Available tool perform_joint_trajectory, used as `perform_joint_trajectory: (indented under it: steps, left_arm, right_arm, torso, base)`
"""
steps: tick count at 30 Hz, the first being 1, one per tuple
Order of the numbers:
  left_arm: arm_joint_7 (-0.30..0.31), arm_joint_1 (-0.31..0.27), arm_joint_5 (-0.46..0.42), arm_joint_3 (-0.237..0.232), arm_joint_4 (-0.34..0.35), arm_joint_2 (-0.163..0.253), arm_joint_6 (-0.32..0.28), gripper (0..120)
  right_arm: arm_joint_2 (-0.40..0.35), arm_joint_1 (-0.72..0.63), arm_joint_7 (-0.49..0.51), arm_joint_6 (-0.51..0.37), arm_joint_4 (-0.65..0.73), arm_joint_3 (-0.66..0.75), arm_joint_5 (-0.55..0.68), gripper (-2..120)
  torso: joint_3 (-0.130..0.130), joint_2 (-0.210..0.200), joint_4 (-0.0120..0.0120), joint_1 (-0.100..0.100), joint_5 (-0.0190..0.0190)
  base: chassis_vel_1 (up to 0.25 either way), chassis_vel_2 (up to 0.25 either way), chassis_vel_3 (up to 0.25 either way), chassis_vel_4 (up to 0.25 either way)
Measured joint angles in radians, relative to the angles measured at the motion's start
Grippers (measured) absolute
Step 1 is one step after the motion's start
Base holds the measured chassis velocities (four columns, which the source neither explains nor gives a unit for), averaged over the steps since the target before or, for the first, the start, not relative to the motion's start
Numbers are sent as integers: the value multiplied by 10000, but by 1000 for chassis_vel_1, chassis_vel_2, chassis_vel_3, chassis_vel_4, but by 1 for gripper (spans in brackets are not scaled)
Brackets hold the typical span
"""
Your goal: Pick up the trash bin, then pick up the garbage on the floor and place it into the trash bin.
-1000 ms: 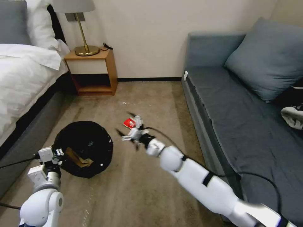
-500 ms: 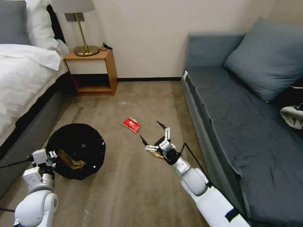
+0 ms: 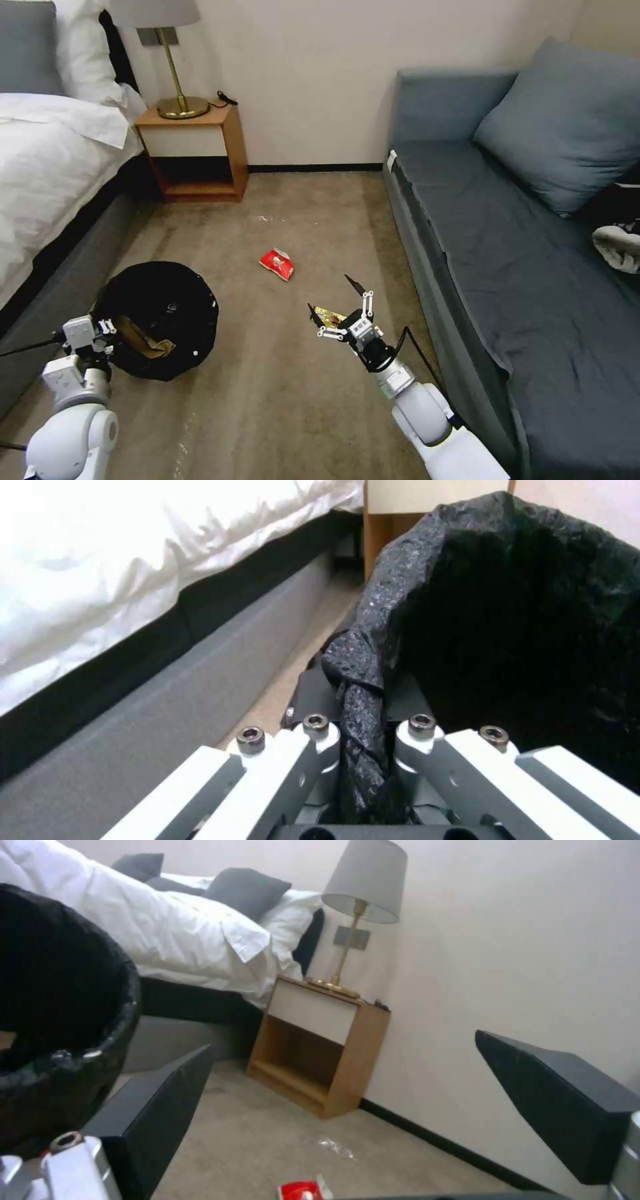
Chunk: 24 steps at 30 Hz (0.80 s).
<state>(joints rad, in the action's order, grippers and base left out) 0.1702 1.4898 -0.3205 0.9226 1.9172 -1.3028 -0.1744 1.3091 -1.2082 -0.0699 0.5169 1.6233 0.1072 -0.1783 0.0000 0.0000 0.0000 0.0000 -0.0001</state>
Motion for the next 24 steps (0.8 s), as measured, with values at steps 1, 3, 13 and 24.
perform_joint_trajectory:
  steps: [1,3,13,24]
  left_arm:
    - [-1,7,-30,17,20,22,0,5]
    - [-3,34,-89,44,55,61,0,5]
    - [-20,72,-209,77,59,90,-1,5]
    - [-41,-71,-249,38,-15,149,-42,5]
  right_arm:
    - [7,17,-23,2,-10,-18,-16,100]
    - [20,76,-69,2,-51,-51,-48,100]
    - [70,197,-144,-10,-188,-145,-93,100]
    - [88,527,-450,-51,-448,-201,-85,100]
  torso:
    - [0,1,0,0,0]
    - [0,0,1,0,0]
    - [0,0,1,0,0]
    - [1,0,0,0,0]
  base:
    - [0,0,0,0]
    - [0,0,0,0]
    - [0,0,0,0]
    - [-9,14,8,-7]
